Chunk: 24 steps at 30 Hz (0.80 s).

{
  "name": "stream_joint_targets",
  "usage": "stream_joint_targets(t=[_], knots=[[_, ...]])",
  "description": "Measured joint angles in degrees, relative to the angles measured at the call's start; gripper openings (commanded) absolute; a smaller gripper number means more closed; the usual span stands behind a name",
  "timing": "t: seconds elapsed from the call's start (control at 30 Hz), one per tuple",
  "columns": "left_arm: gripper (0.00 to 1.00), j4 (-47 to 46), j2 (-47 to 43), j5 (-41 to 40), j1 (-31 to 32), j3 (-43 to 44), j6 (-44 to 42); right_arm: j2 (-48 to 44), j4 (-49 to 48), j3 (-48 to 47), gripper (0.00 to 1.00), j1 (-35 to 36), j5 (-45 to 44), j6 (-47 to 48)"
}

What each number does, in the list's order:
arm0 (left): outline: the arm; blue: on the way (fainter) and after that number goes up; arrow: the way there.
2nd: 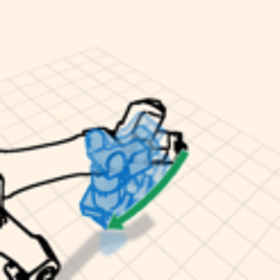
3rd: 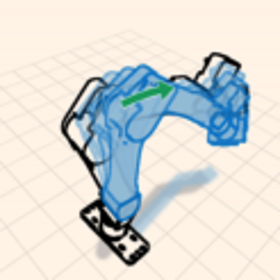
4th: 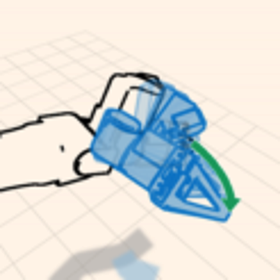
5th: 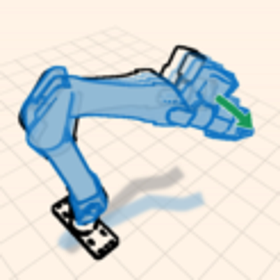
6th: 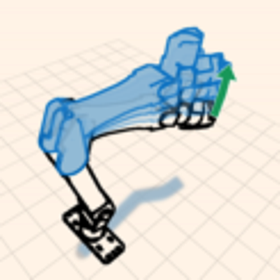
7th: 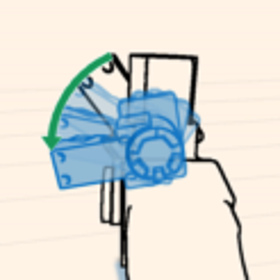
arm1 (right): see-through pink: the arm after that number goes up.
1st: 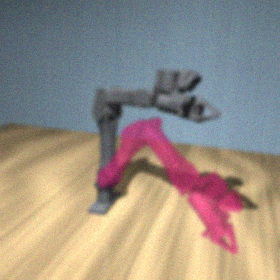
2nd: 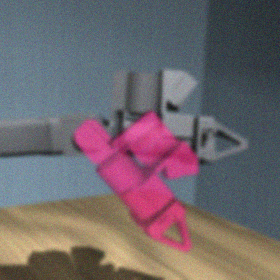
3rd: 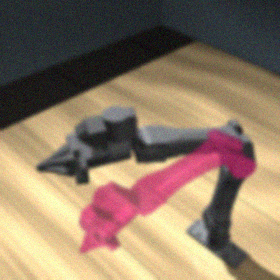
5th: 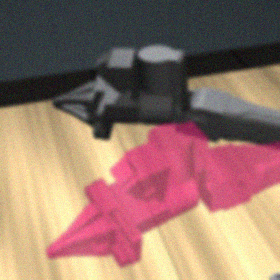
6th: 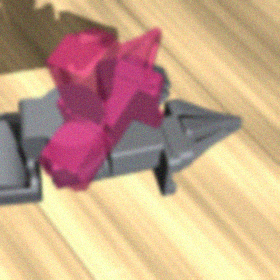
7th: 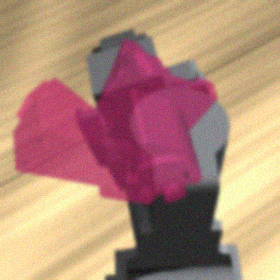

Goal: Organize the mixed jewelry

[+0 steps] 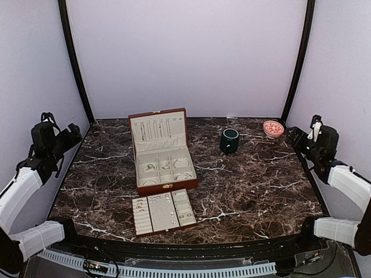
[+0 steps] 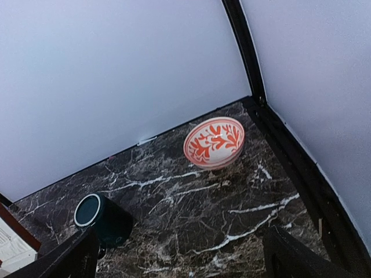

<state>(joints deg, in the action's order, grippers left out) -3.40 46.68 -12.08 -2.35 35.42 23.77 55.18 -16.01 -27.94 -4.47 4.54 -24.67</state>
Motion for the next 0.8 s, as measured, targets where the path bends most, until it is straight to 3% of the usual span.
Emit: stream_joint_targets(t=[0.23,0.4,0.7,0.8], knots=[[0.99,15.15,2.69,5.05,0.0,4.35,0.87,-0.09,11.69,-4.46,0.99,0.0,2.67,-2.45],[0.99,19.63,5.51,12.24,-0.02,8.09,-3.08,-0.66,16.76,-5.68,0.95,1.75,6.78,-1.92],[0.97,20.63,15.67,19.96,0.0,16.7,-12.11,1.79,28.46,-5.81,0.85,21.22,6.21,-5.03],[0.97,19.39,17.59,20.02,0.0,16.96,-13.81,2.99,32.65,-5.35,0.77,28.55,3.17,-7.91]])
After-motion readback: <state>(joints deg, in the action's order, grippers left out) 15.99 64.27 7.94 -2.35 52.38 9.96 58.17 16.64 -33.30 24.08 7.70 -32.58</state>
